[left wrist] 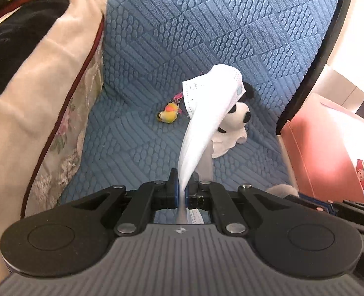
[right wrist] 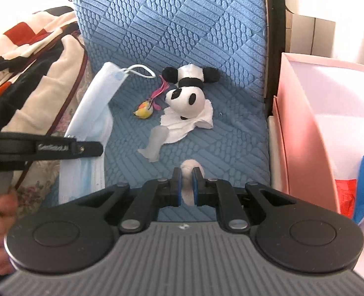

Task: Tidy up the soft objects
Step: 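Lift the face mask and rope loop off the cushion with both tools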

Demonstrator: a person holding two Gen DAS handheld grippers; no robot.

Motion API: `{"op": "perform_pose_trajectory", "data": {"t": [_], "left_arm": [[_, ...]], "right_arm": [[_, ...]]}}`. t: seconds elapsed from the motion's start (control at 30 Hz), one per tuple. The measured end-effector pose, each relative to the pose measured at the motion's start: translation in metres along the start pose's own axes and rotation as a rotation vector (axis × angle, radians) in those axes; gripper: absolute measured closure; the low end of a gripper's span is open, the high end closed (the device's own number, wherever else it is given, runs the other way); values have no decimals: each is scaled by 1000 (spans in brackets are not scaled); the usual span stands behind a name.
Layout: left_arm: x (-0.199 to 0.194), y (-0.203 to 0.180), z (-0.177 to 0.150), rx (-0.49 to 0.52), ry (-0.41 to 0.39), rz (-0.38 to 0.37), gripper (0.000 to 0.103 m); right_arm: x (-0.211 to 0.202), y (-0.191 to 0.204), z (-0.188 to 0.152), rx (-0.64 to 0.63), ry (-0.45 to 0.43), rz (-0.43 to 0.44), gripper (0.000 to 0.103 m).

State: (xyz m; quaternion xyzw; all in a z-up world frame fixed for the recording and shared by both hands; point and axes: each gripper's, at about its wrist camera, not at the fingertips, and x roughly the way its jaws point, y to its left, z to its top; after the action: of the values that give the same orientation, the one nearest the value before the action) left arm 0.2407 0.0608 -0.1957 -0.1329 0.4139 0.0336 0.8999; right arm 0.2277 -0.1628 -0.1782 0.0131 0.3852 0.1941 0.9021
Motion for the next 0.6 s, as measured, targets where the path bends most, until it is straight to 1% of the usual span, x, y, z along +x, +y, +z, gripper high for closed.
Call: {"op": "perform_pose_trajectory", "data": {"t": [0.07, 0.33, 0.4, 0.47, 0.6], "left_arm": [[-4, 0, -6, -17, 7, -9, 97], [-15, -6, -25, -25, 21, -16, 97], [-16, -6, -28, -34, 17, 1, 97], [-15, -6, -30, -29, 27, 8, 97], [-11, -5, -28, -33, 46, -6, 97]], "right_arm": [[-1, 0, -3, 3, 6, 2, 91], [-6, 7, -14, 1, 20, -5, 91], [-8, 8, -18, 4, 20, -11, 91], [-9, 9, -20, 3, 15, -18, 91], [-9, 9, -22, -7, 15, -37, 91]]}}
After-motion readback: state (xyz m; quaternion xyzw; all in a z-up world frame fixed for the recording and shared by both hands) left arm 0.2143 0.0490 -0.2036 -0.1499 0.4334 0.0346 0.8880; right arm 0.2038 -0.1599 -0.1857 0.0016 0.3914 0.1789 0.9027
